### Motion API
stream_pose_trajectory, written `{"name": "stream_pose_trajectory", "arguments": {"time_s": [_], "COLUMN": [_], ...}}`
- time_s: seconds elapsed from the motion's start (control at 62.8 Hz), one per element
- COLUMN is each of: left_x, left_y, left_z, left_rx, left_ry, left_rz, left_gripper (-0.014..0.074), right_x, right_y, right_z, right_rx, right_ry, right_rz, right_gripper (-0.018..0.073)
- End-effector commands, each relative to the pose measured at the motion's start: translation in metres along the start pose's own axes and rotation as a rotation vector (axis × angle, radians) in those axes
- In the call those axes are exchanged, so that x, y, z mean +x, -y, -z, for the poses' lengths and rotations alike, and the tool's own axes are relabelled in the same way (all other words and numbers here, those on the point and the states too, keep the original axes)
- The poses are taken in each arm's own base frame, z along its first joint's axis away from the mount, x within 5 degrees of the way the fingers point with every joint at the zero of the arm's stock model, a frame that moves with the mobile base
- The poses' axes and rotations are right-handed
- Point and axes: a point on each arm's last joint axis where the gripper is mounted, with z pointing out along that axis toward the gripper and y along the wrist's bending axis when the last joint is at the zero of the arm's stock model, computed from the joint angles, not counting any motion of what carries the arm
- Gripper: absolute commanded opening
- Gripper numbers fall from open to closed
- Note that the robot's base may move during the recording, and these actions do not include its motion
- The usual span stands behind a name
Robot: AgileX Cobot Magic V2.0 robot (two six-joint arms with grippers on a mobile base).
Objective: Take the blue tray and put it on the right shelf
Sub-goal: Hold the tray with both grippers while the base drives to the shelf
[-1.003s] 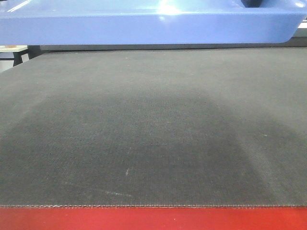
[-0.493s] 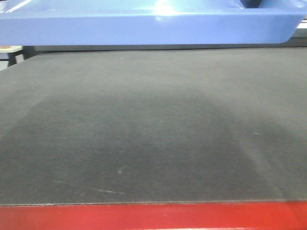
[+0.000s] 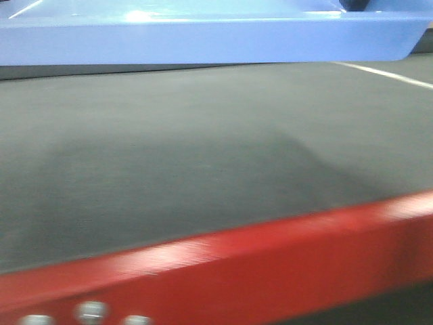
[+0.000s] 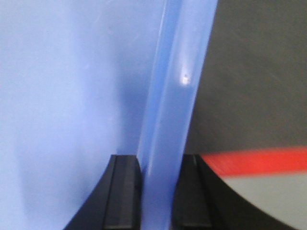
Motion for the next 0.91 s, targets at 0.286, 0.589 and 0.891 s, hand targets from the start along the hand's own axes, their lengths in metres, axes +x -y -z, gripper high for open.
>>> {"name": "stream_pose_trajectory", "arguments": {"time_s": [0.286,0.589,0.891], "left_x": [-0.0018,-0.0018,-0.0018], "left_y": [-0.0026,-0.0026,-0.0026], "left_z": [0.017,0.017,0.017], "left_rx": [-0.034,-0.034,-0.034], "left_ry": [0.067,0.067,0.067], "left_rz": [-0.054,-0.054,-0.054], "left_gripper": [-0.0048,-0.0048,-0.0048], "right_x": [-0.0062,-0.0062,-0.0062], "right_y": [0.007,0.007,0.007], "right_z": [0.0198,0.0198,0.0198], "right_rx": [0.045,0.045,0.045], "right_ry": [0.092,0.092,0.092], "right_rz": [0.068,0.068,0.068], "right_gripper": [0.0055,0.0055,0.0055]}}
